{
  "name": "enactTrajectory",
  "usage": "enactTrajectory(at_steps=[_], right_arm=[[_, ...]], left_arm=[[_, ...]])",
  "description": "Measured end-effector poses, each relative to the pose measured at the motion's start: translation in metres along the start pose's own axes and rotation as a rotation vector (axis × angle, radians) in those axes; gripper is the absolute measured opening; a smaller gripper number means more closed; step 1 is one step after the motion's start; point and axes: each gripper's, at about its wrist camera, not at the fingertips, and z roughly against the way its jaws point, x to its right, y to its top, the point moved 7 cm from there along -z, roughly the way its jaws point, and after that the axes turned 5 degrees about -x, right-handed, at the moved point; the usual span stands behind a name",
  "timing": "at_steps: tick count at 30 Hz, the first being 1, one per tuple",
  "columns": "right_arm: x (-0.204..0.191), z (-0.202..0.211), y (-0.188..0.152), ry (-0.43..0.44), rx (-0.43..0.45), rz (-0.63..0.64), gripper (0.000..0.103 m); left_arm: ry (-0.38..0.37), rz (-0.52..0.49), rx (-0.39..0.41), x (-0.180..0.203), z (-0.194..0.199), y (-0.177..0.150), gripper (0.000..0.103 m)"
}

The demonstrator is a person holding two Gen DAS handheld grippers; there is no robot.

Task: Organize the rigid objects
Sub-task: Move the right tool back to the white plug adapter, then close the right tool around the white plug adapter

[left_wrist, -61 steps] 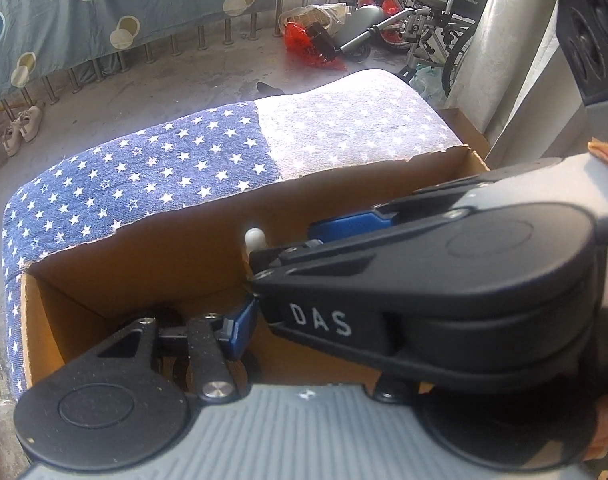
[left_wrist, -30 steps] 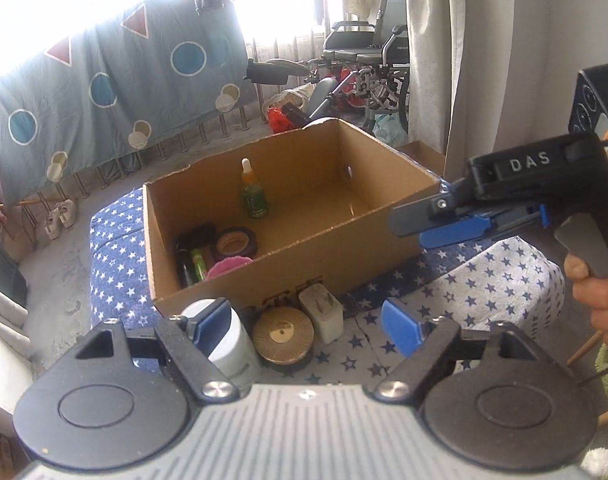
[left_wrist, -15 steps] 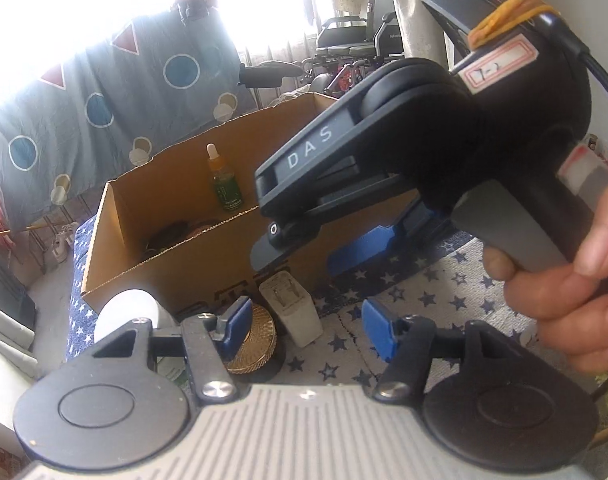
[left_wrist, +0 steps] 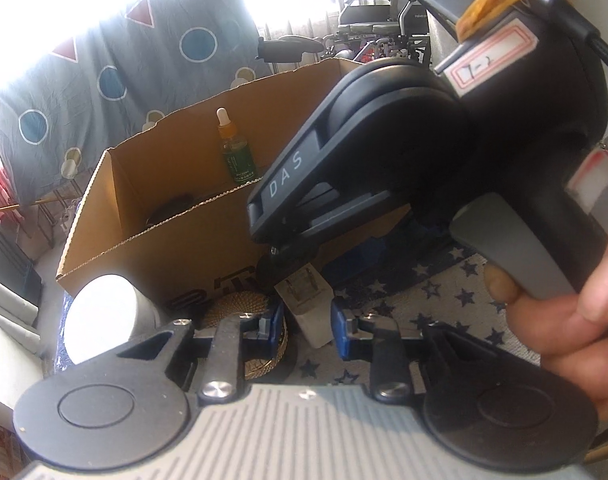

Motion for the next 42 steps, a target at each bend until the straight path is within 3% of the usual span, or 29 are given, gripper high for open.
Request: enactTrajectory(at_steps=[8, 24, 28, 29, 31, 36, 42], right_arm=[[0.003, -0.013, 0.004, -0.018, -0.016, 0.002, 0.041], [0.016, -0.005, 0.006, 0.048, 0.012, -0.073, 0.038], [0.019, 0.000, 0.006, 0.065, 0.020, -0.093, 0.038], [0.020, 0.000, 0.006, 0.070, 0.019, -0.096, 0.038], [0.020, 0.001, 0.006, 0.079, 0.019, -0.100, 0.037], [0.019, 0.004, 0.008, 0.058, 0.029, -0.088, 0.032], [0.024, 0.008, 0.006, 0.041, 0.028, -0.101, 0.031]], left_arm=[[0.003, -0.015, -0.003, 0.001, -0.003, 0.003, 0.029], [0.037, -0.089, -0.015, 0.019, 0.000, -0.006, 0.039], [-0.007, -0.072, -0.059, 0.023, -0.004, -0.012, 0.040], [-0.011, -0.062, -0.066, 0.023, -0.005, -0.013, 0.039], [0.002, -0.047, -0.071, 0.023, -0.006, -0.014, 0.027], [0.008, -0.037, -0.036, 0.024, 0.004, -0.014, 0.016], [-0.019, -0.053, -0.007, 0.028, 0.010, -0.011, 0.015]])
